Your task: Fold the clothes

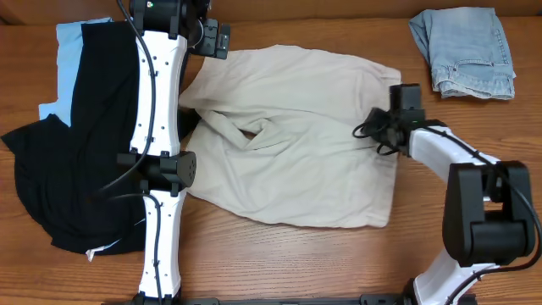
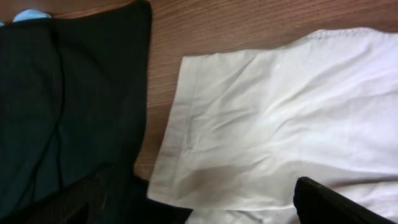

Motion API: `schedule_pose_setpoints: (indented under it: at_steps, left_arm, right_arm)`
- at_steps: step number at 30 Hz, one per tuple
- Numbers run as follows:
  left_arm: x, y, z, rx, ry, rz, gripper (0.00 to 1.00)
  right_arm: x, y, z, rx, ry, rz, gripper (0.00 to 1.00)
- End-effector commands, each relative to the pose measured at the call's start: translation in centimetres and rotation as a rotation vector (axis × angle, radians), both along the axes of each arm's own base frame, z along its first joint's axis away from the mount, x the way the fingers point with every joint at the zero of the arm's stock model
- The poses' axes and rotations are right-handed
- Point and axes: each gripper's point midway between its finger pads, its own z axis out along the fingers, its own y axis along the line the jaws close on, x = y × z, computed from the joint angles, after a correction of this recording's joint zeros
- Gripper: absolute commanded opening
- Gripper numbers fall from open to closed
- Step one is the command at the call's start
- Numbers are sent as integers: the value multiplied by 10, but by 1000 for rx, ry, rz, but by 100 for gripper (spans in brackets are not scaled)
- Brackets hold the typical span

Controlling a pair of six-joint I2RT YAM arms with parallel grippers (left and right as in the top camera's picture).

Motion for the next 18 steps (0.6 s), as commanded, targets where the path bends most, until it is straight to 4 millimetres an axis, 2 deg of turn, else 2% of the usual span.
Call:
schedule_pose_setpoints:
  at_steps: [1, 6, 9, 11, 13, 14, 16, 18]
  left_arm:
    - [0, -6, 13, -25, -32, -1, 100]
    - [-1, -4, 17, -22, -42, 2, 100]
    - [-4, 0, 32, -21, -70, 10, 100]
    - [-10, 4, 52, -26, -102, 15, 100]
    - [-21, 9, 76, -31, -138, 21, 100]
    - [-28, 11, 91, -35, -160, 25, 100]
    - [-42, 16, 114, -55, -193, 55, 100]
    - [-61, 23, 136, -78, -213, 95, 100]
  right_arm:
    - [-1, -38, -24, -79, 13, -42, 60]
    - [32, -32, 3, -50, -103, 27, 77]
    - [50, -24, 34, -23, -134, 68, 89]
    - [59, -22, 65, -11, -149, 76, 98]
    - [63, -21, 101, -2, -165, 81, 100]
    - [64, -19, 131, 5, -181, 86, 100]
    - [58, -17, 167, 13, -188, 86, 100]
    - [42, -13, 206, 18, -191, 87, 100]
